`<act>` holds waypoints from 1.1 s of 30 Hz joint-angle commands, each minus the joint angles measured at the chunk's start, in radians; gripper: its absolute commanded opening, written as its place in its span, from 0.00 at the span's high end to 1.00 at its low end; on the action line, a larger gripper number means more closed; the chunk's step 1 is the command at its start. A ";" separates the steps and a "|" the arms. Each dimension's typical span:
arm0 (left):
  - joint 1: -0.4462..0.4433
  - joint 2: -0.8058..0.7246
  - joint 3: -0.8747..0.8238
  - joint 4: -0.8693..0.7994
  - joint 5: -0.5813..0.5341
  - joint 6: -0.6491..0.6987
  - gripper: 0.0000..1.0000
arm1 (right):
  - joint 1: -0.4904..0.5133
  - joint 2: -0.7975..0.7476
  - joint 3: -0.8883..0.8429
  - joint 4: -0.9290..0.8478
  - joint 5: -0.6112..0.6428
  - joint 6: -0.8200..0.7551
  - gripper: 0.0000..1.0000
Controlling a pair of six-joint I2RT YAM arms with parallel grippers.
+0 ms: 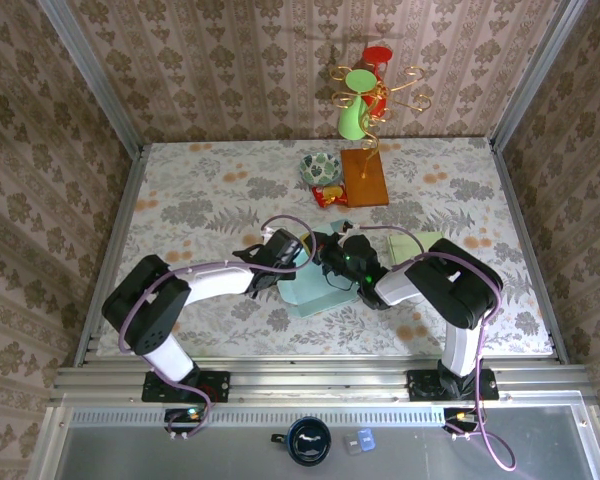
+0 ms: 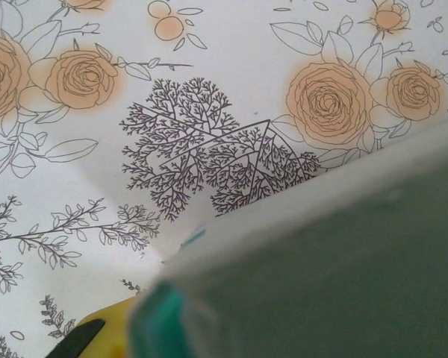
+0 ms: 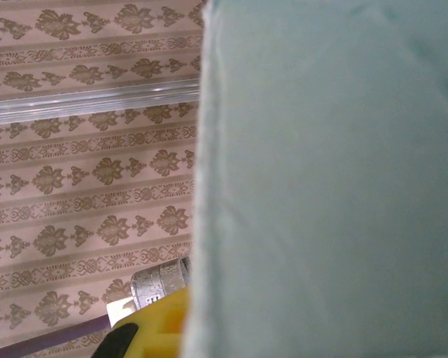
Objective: Fold the paper box
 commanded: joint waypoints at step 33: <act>0.162 -0.100 0.209 -0.236 0.183 -0.006 1.00 | -0.237 -0.684 0.522 -1.507 -0.028 -0.552 0.21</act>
